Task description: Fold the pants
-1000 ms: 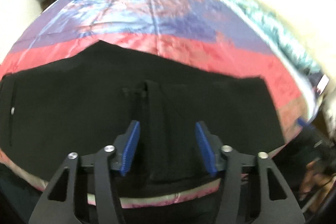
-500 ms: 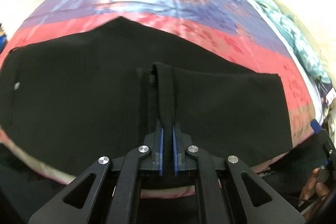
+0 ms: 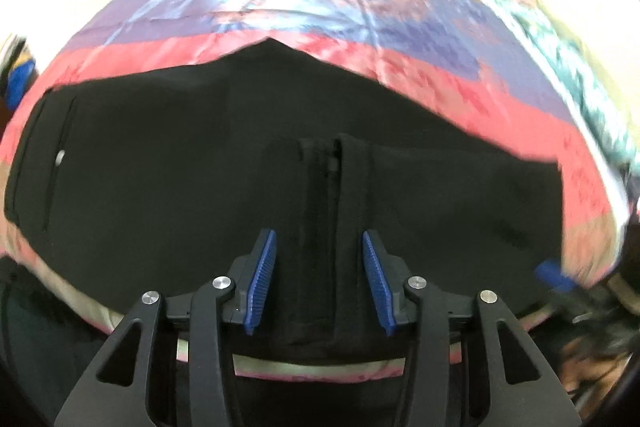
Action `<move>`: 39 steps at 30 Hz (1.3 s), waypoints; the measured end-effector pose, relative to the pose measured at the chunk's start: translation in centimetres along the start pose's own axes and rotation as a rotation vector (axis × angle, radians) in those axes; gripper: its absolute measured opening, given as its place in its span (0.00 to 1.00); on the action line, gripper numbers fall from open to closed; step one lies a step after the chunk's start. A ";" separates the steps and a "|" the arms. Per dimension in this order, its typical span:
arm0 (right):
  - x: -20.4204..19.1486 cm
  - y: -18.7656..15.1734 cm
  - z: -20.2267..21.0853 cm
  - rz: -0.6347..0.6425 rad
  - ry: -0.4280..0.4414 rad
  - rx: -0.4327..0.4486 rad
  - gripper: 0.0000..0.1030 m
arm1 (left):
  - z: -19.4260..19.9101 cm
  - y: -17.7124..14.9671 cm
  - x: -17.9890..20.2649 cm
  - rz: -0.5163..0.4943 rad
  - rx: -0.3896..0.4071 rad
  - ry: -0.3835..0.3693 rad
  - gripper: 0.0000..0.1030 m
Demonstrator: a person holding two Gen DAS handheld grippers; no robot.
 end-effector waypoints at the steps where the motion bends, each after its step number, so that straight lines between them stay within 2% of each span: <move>1: -0.2 0.3 0.5 0.017 0.005 0.041 0.99 | 0.6 0.3 -0.2 0.022 0.027 0.000 0.46; 3: -0.7 0.7 0.9 0.010 0.003 0.012 0.98 | 2.2 1.1 0.1 0.040 0.098 -0.014 0.54; 4: -0.9 1.0 1.3 -0.013 0.026 0.002 0.98 | 2.6 1.4 0.4 0.035 0.117 -0.029 0.58; 6: -1.3 3.1 3.0 -0.067 0.100 0.042 0.98 | 3.2 1.7 1.8 -0.004 0.150 -0.066 0.64; 9: -0.8 7.8 4.5 -0.085 0.128 0.103 0.98 | 1.2 1.1 3.9 -0.078 0.088 -0.102 0.66; 12: 2.1 11.0 1.9 -0.149 0.126 0.036 0.98 | -2.6 -0.5 3.8 -0.116 -0.024 -0.063 0.61; 13: 3.9 11.3 0.1 -0.189 0.106 -0.015 0.98 | -3.5 -1.0 3.4 -0.111 -0.052 -0.057 0.54; 15: 6.3 11.1 -2.0 -0.257 0.092 -0.075 0.93 | -3.5 -1.2 3.2 -0.107 -0.041 -0.069 0.52; 18: 5.2 11.7 0.3 -0.239 0.105 -0.004 0.92 | -3.0 -1.0 3.0 -0.101 -0.035 -0.076 0.53; 19: 4.3 11.6 1.7 -0.224 0.132 0.024 0.92 | -2.8 -1.0 2.8 -0.096 -0.030 -0.073 0.54; 21: 2.0 10.1 4.4 -0.236 0.243 0.047 0.92 | -2.7 -1.1 2.5 -0.087 -0.026 -0.082 0.55; 24: 0.7 5.2 5.7 -0.297 0.342 0.008 0.92 | -3.0 -1.2 2.7 -0.088 -0.024 -0.085 0.59; 26: 1.8 2.0 4.4 -0.329 0.302 -0.058 0.92 | -3.0 -1.2 3.0 -0.092 -0.022 -0.084 0.64; 27: 3.0 0.3 3.5 -0.332 0.233 -0.089 0.89 | -3.0 -1.2 3.0 -0.093 -0.023 -0.079 0.64; 28: 3.4 -0.4 3.4 -0.328 0.207 -0.077 0.82 | -2.9 -1.2 3.1 -0.092 -0.027 -0.069 0.64; 30: 3.0 0.1 4.8 -0.299 0.171 0.002 0.83 | -2.0 -1.2 3.0 -0.075 -0.030 -0.060 0.69; 31: 2.6 0.7 5.7 -0.257 0.127 0.047 0.84 | -1.3 -0.9 2.8 -0.055 -0.021 -0.056 0.78; 32: 1.9 1.4 6.9 -0.197 0.077 0.099 0.90 | -0.7 -0.7 2.7 -0.041 -0.006 -0.053 0.87; 33: 1.2 2.0 7.9 -0.142 0.026 0.145 0.94 | 0.1 -0.4 2.4 -0.026 0.017 -0.048 0.90; 34: 0.6 2.7 8.9 -0.091 -0.033 0.189 0.99 | 0.7 -0.1 2.2 -0.017 0.037 -0.040 0.93; 35: 0.2 3.3 9.5 -0.056 -0.075 0.216 0.99 | 1.2 0.3 2.0 -0.014 0.053 -0.028 0.93; 39: -0.9 4.0 9.4 0.093 -0.266 0.247 0.99 | 1.8 0.8 1.3 -0.048 0.076 0.050 0.93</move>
Point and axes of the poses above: each gripper's, at about its wrist camera, not at the fingertips, and z roughly against the way its jaws point, x to its right, y to its top, the point moved 10 cm from there along -z, roughly the way its jaws point, and after that the axes turned 1 degree about -y, right-handed, at the moved point
